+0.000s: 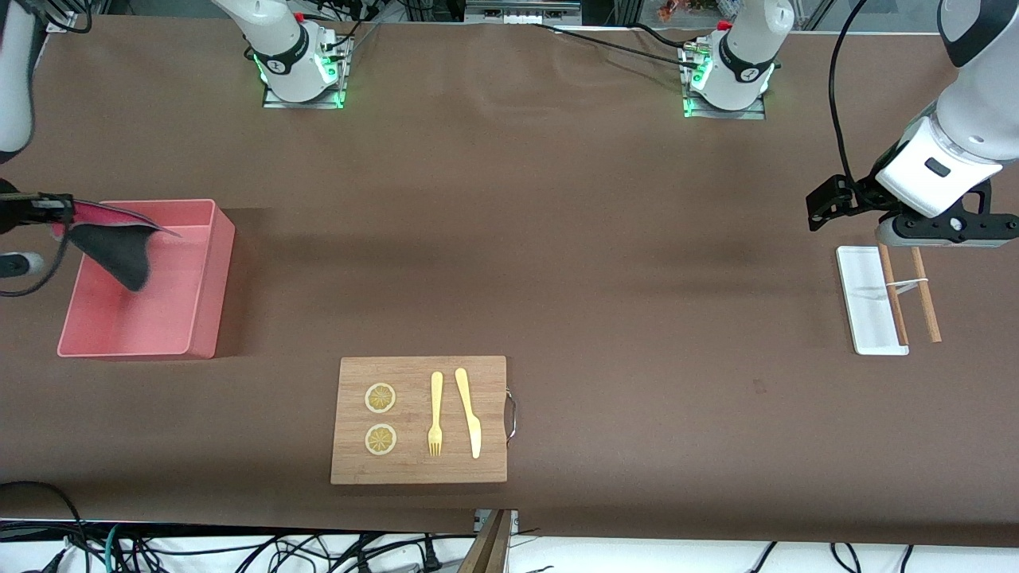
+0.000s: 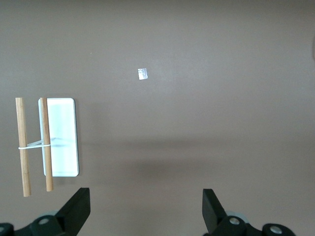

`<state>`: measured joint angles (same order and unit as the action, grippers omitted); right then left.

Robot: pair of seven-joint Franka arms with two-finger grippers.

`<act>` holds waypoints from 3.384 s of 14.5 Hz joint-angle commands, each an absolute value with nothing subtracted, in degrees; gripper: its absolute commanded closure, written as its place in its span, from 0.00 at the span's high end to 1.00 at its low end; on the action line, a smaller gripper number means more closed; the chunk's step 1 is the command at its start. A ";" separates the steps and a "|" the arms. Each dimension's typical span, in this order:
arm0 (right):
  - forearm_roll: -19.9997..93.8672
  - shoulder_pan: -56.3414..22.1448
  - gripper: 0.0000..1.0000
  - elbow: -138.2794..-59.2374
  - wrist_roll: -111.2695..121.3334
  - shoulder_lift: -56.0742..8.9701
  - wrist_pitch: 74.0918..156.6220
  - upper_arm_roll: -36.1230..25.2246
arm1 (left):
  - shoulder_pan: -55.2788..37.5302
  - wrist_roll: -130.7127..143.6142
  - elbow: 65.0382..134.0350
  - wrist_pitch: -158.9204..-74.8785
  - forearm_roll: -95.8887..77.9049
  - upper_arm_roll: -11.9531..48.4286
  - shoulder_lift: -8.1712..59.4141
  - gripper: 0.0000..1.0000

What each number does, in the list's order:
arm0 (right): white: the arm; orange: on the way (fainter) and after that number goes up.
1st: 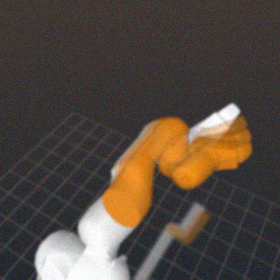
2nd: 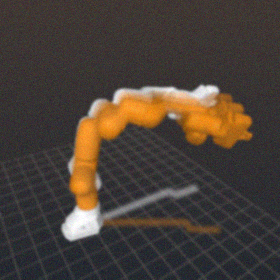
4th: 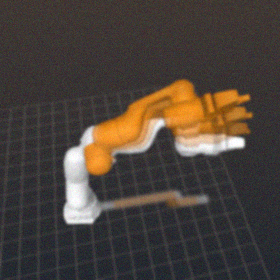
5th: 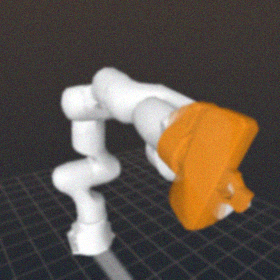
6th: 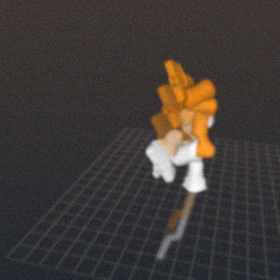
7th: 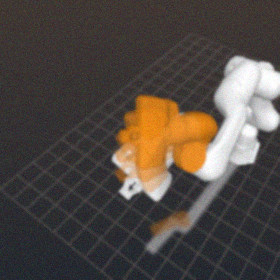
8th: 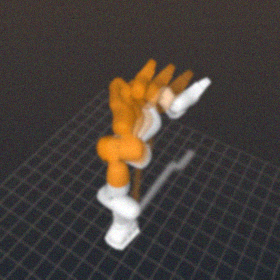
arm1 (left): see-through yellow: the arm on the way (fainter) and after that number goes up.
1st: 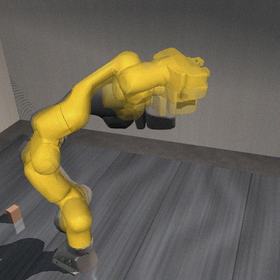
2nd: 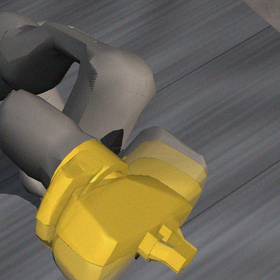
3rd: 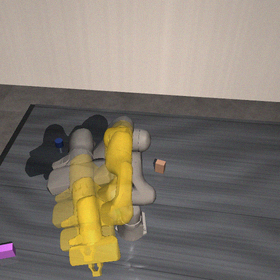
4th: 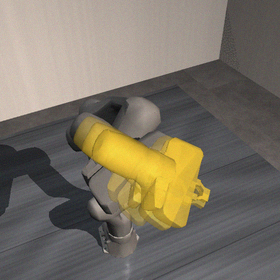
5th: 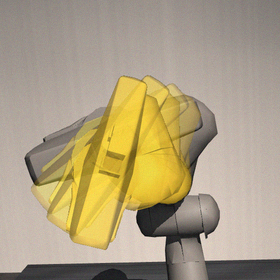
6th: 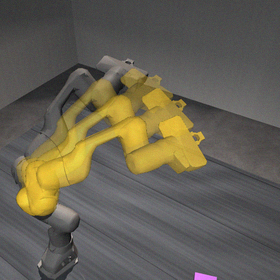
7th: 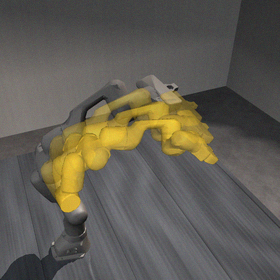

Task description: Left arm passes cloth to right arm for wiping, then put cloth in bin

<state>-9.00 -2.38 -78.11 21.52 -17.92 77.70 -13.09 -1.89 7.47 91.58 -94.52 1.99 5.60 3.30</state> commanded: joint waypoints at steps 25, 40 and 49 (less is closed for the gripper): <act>-1.76 2.64 0.00 -103.97 23.64 -29.44 115.31 -14.50 | -2.02 7.47 91.05 -94.57 1.58 5.71 3.43 1.00; 3.08 2.11 1.00 -102.04 23.20 -13.29 106.72 -13.54 | -2.02 7.38 91.05 -94.57 1.58 5.71 3.43 1.00; 0.88 2.11 1.00 -89.66 23.55 -5.28 93.34 -7.47 | -2.02 7.29 91.05 -94.57 1.58 5.71 3.43 1.00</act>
<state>1.66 1.72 -93.18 23.00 -5.90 95.59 -7.69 -1.92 7.46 91.58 -94.51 1.99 5.70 3.30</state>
